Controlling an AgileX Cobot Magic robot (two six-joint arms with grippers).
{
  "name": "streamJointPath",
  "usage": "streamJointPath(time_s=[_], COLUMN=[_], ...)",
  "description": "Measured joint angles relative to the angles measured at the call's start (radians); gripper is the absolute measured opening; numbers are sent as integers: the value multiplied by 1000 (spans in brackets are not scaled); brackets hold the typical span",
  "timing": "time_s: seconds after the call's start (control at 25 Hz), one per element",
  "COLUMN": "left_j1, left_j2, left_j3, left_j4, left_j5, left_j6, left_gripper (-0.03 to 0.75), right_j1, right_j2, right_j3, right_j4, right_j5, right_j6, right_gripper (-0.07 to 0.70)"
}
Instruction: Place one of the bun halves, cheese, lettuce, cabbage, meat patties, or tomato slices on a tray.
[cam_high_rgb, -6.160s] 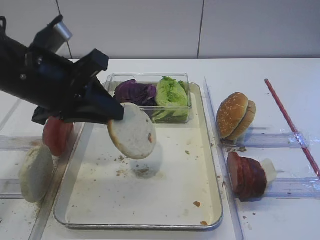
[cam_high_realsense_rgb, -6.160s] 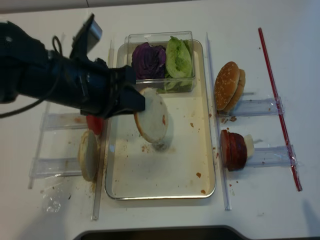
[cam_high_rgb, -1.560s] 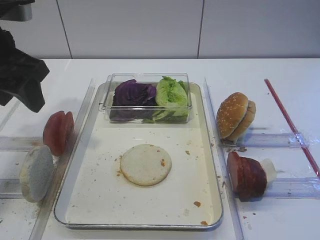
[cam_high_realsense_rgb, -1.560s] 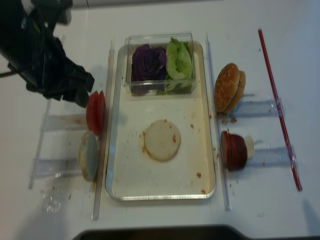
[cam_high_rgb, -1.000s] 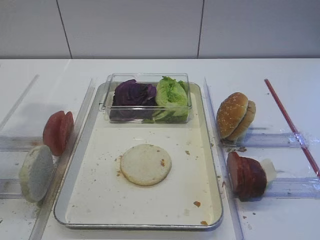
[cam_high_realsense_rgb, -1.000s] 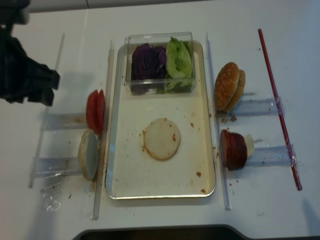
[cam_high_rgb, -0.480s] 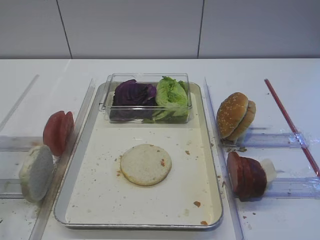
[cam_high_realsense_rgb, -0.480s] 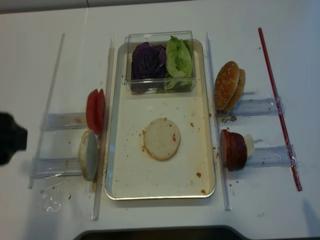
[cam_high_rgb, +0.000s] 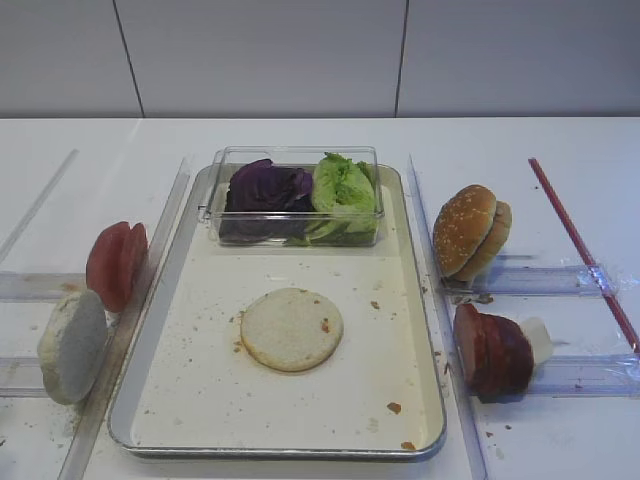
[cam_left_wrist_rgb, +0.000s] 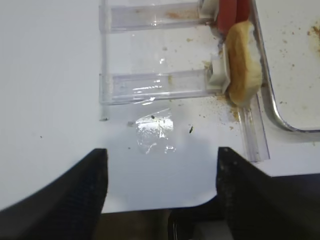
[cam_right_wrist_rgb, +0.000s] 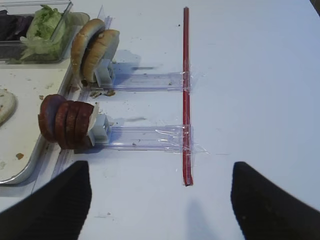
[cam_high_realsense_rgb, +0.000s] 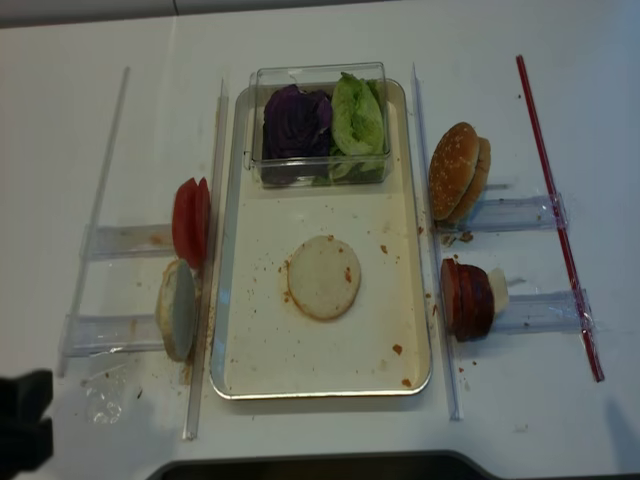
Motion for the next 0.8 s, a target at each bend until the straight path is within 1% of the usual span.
streamJointPath(time_s=[0.16,0.28,0.64,0.8], left_j1=[0,0,0,0], left_j2=[-117,-203,-414,-433], left_j3=[102,143,145,147], left_j4=[0,0,0,3], left_j5=[-16,-15,-15,-11], left_j6=[0,0,-2,-2], left_gripper=[428,428,428,428], right_j1=[0,0,0,0], right_j2=[0,0,0,0], right_j3=[0,0,0,0], right_j4=[0,0,0,0], right_j5=[0,0,0,0], right_j6=[0,0,0,0], right_gripper=[573,573,573,573])
